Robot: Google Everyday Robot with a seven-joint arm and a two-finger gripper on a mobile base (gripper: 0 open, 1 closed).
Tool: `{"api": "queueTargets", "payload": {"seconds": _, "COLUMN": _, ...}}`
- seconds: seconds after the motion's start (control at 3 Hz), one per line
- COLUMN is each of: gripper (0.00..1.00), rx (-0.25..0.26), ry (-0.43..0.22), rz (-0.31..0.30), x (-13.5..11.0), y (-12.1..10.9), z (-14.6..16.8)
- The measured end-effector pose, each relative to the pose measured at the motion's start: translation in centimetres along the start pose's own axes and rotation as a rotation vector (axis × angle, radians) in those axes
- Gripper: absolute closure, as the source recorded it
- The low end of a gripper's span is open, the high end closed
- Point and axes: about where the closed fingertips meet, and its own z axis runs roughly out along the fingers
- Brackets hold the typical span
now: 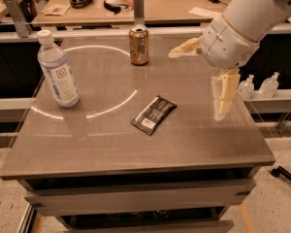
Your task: Pick rxbar chocolate
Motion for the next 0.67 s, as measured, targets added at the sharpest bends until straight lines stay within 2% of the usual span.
{"api": "queueTargets", "payload": {"seconds": 0.33, "gripper": 0.00, "rx": -0.052, "ry": -0.027, "rz": -0.049, "x": 0.0, "y": -1.1, "z": 1.1}}
{"api": "queueTargets", "payload": {"seconds": 0.67, "gripper": 0.00, "rx": -0.123, "ry": -0.071, "rz": -0.150, "x": -0.1, "y": -3.4, "z": 3.4}}
